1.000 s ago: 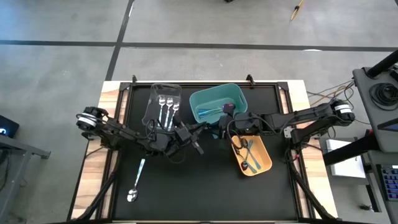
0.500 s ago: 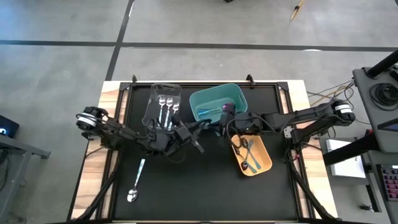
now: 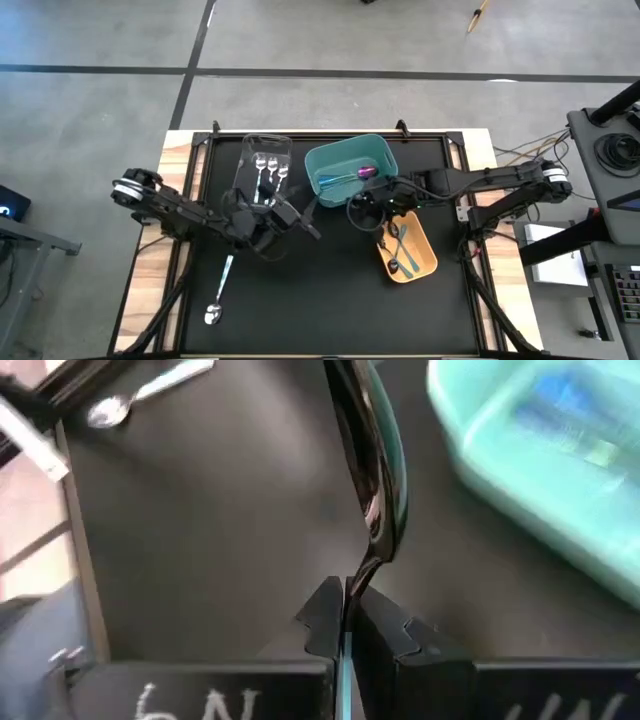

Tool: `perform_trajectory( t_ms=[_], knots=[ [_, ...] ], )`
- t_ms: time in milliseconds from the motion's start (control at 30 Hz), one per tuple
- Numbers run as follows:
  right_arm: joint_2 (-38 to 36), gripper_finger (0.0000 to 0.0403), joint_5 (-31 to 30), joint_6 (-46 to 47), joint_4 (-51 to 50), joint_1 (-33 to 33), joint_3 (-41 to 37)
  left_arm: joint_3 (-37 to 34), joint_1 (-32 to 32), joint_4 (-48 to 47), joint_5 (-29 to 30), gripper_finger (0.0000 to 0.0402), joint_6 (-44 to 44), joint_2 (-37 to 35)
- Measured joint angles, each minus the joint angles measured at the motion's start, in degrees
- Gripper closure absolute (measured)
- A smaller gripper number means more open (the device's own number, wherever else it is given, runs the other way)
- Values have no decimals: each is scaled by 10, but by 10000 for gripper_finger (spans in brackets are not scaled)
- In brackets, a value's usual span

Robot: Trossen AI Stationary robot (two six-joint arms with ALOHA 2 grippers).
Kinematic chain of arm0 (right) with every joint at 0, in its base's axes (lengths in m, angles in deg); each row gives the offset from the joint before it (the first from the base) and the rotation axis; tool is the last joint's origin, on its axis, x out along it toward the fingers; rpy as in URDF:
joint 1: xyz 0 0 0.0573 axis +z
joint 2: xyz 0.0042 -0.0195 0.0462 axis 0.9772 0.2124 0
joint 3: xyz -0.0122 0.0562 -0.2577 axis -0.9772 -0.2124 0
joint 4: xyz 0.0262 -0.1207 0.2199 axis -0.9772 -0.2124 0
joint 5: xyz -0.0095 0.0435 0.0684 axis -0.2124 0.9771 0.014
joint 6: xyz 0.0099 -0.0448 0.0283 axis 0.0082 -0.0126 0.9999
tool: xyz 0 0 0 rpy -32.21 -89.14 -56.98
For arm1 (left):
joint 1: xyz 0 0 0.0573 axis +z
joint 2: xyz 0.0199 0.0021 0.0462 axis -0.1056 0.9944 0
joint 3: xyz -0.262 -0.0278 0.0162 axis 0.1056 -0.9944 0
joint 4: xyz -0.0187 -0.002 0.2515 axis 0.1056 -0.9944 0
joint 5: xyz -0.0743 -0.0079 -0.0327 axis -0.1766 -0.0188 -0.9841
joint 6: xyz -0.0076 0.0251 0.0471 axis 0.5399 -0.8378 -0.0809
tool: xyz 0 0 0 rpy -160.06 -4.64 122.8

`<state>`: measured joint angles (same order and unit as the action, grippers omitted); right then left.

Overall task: Sort silverware by color (type)
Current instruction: Put the black spoon into the yellow bin

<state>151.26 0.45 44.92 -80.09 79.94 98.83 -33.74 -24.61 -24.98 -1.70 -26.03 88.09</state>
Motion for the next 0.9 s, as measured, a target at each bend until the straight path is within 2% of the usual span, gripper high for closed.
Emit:
perform_trajectory(
  t_ms=[133, 400, 667, 900],
  knots=[
    [-2, 395, 59, 50, -60, 5, -2, -25, 0, 0, 13, 236, -38, -35],
    [-3, 394, 104, 161, -120, 13, -64, -116, 1, 1, 13, 252, -46, -150],
    [-3, 394, 113, 240, -117, 15, -142, -184, 1, 1, 9, 268, -43, -268],
    [-3, 394, 113, 296, -110, 15, -175, -226, 1, 0, 8, 271, -45, -331]
  ],
)
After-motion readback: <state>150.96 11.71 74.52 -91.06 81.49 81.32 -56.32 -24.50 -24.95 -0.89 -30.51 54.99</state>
